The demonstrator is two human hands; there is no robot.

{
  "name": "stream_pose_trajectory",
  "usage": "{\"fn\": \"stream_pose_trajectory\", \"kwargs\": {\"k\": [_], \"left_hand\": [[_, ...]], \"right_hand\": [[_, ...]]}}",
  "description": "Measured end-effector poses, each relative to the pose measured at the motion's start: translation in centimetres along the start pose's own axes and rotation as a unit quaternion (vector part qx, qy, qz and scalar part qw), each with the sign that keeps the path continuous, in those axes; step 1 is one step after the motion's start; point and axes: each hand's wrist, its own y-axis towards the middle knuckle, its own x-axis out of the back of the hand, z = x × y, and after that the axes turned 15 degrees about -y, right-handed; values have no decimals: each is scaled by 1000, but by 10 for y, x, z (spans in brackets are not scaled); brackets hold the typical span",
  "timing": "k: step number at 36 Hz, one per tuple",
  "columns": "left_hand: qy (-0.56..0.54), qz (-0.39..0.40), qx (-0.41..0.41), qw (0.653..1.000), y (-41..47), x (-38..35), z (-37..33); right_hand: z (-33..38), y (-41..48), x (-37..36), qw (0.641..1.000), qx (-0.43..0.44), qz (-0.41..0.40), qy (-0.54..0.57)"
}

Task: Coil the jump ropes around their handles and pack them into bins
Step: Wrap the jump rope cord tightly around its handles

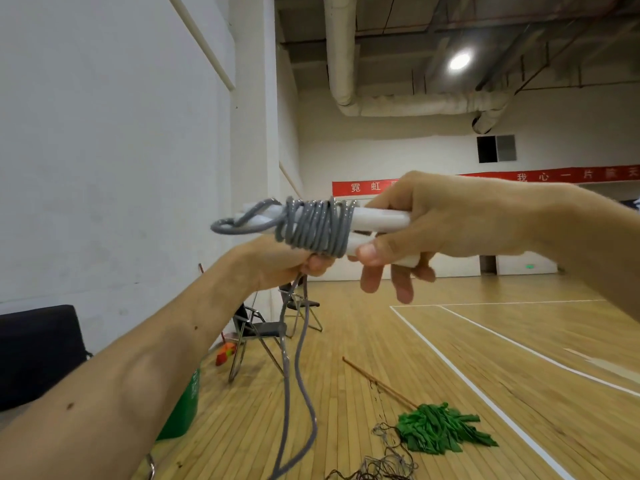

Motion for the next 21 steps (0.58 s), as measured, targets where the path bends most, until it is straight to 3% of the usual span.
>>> {"fn": "stream_pose_trajectory", "kwargs": {"k": [12, 21], "left_hand": [[-83, 41, 44, 995, -3, -49, 16], [-82, -23, 93, 992, -7, -66, 22]], "right_hand": [[-15, 4, 5, 983, -85, -125, -101], [-59, 14, 4, 942, -165, -190, -222]]}}
